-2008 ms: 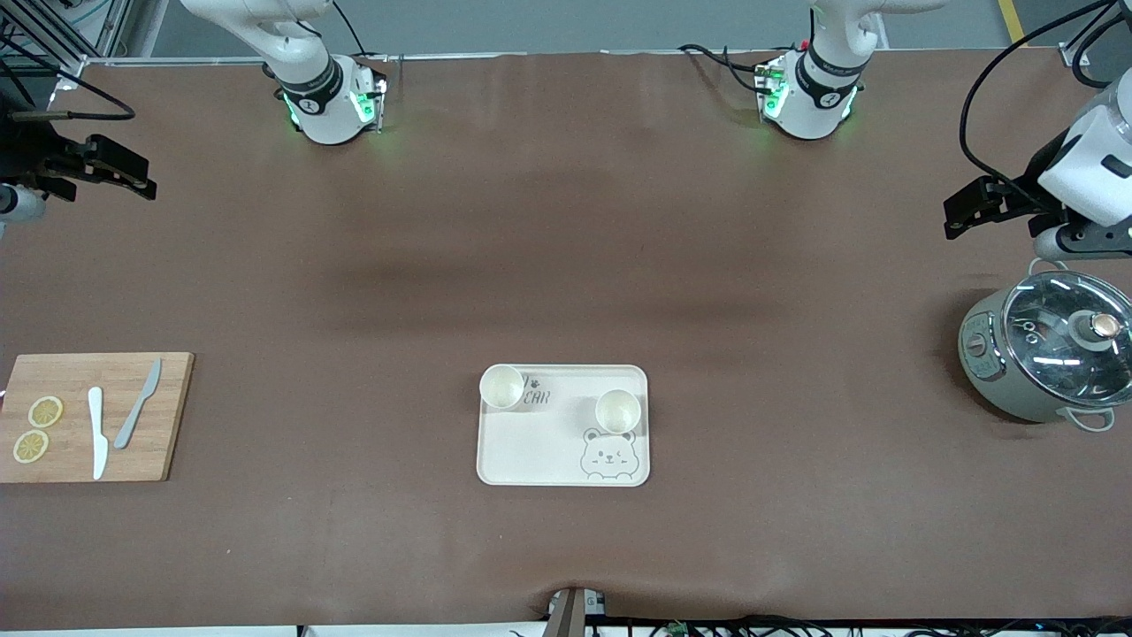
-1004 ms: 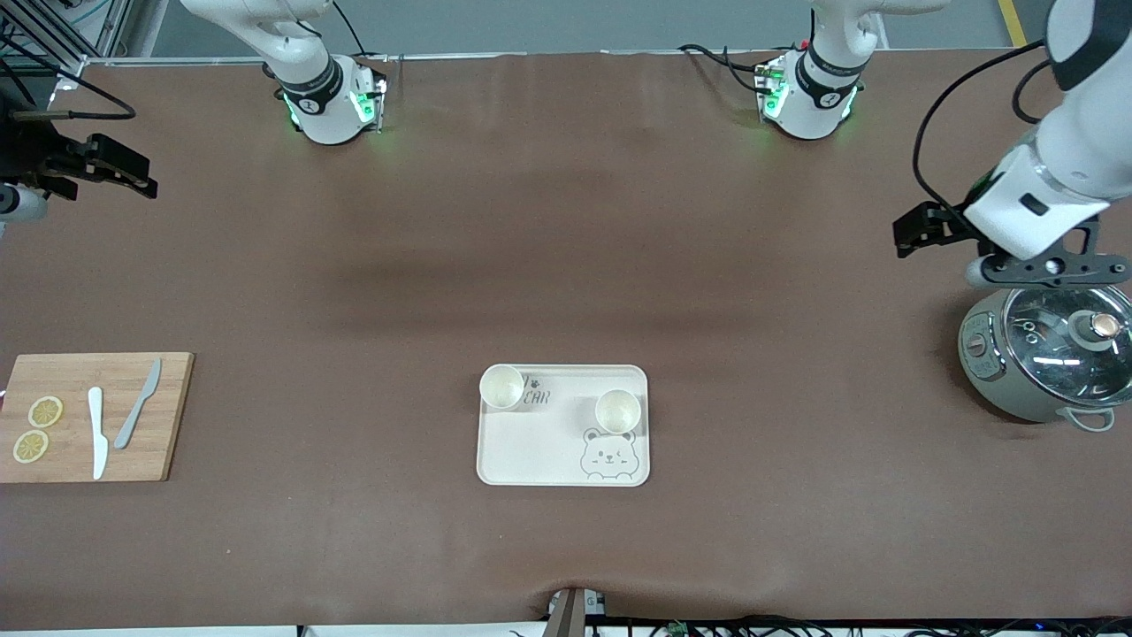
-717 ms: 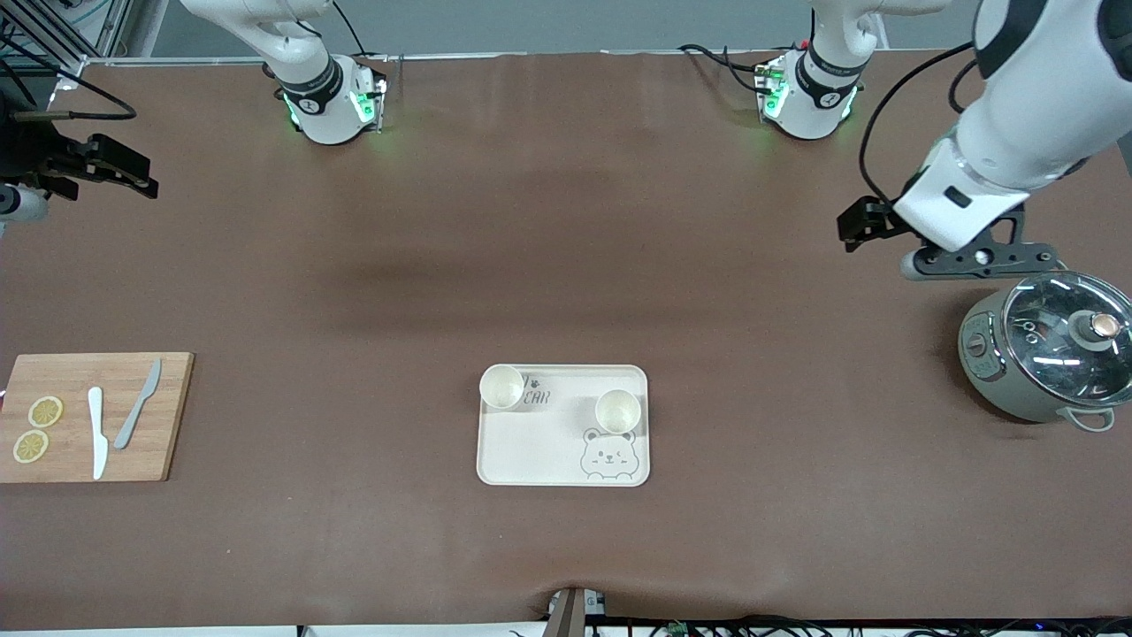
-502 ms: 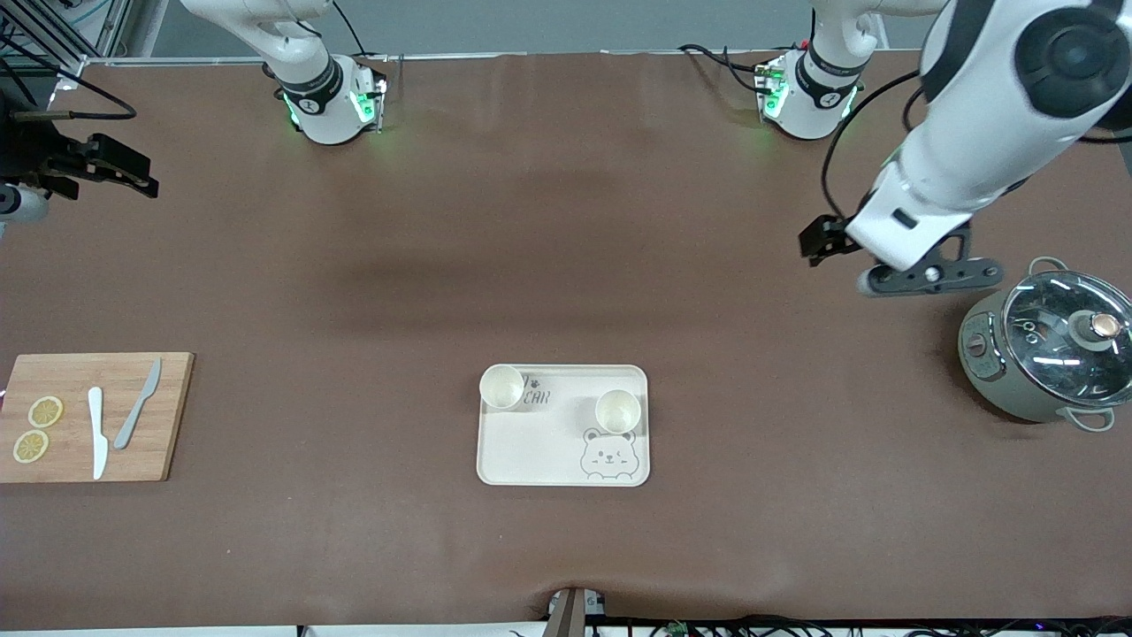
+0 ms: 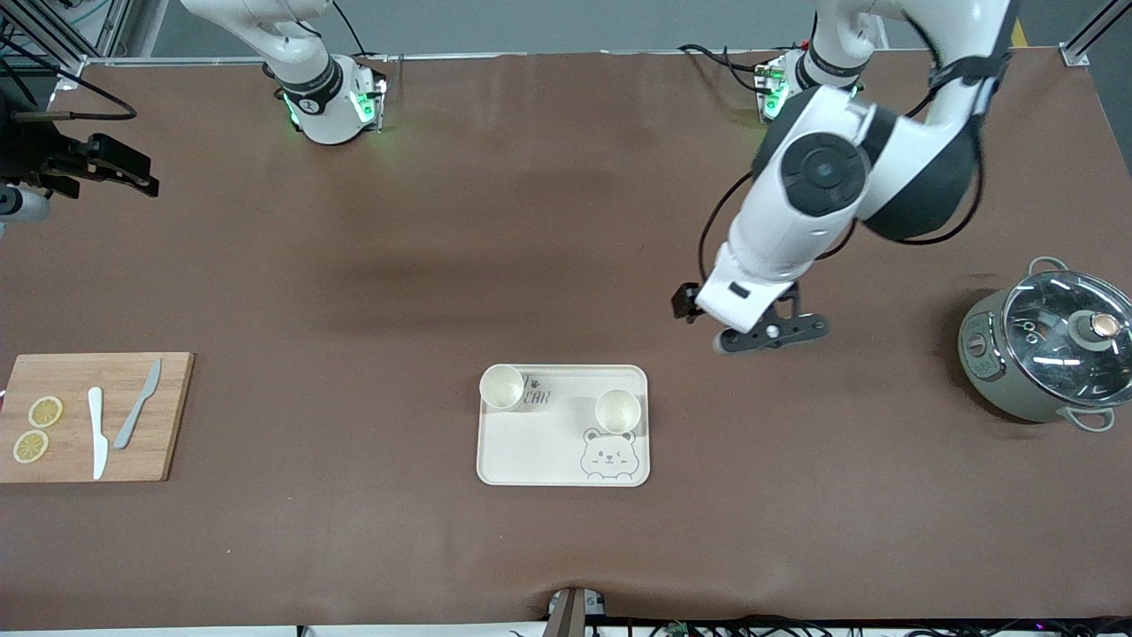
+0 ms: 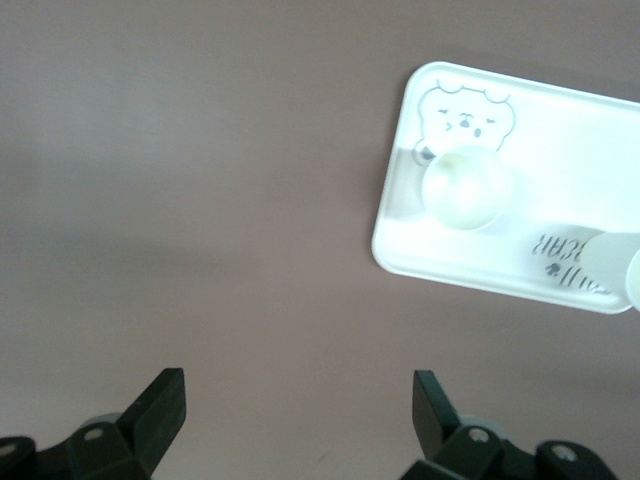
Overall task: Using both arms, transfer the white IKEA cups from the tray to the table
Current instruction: 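Lower the left gripper around a white cup and close it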
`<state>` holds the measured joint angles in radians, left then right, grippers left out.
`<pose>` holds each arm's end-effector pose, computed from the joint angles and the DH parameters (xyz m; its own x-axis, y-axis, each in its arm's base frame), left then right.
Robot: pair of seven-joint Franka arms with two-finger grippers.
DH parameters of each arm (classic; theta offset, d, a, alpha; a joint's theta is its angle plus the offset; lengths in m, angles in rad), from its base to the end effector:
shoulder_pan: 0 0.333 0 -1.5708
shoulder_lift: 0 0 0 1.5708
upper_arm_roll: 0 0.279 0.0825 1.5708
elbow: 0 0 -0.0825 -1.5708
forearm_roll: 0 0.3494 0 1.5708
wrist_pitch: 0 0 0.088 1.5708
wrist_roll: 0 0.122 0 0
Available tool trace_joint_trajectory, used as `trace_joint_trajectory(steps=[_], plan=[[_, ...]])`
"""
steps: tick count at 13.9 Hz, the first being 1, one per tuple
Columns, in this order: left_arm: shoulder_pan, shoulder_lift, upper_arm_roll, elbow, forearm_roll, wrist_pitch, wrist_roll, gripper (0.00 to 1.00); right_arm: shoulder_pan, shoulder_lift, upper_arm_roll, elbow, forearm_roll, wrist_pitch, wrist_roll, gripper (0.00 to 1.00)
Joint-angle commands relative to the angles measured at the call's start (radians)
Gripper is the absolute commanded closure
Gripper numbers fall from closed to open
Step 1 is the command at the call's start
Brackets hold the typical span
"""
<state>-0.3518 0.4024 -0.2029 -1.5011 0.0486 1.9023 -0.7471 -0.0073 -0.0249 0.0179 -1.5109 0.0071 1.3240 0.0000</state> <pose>0.5455 -0.3148 0.4034 0.9814 0.1913 -0.0172 0.1918 -0.9810 0.0290 0.4838 0.0062 0.5912 0.9868 0.0121 -0.1613 0.0112 -0.9999 -0.0066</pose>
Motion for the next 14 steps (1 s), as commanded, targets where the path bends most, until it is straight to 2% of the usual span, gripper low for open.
trace_joint_trajectory(steps=[1, 2, 5, 7, 14], plan=[[-0.018, 0.102, 0.003, 0.033, -0.004, 0.102, -0.053, 0.05, -0.011, -0.001, 0.004, 0.005, 0.017, -0.008, 0.002, 0.0], [-0.027, 0.133, 0.008, 0.033, -0.001, 0.141, -0.055, 0.12, -0.011, -0.001, 0.004, 0.005, 0.017, -0.006, 0.002, 0.0], [-0.027, 0.18, 0.011, 0.051, -0.007, 0.221, -0.072, 0.19, -0.011, -0.001, 0.004, 0.005, 0.017, -0.006, 0.002, 0.0], [-0.029, 0.228, 0.011, 0.071, -0.009, 0.262, -0.081, 0.26, -0.011, -0.001, 0.004, 0.005, 0.017, -0.008, 0.002, 0.0], [-0.038, 0.377, 0.008, 0.119, -0.013, 0.487, -0.124, 0.29, -0.01, 0.017, 0.004, 0.008, 0.017, -0.009, 0.002, 0.0]])
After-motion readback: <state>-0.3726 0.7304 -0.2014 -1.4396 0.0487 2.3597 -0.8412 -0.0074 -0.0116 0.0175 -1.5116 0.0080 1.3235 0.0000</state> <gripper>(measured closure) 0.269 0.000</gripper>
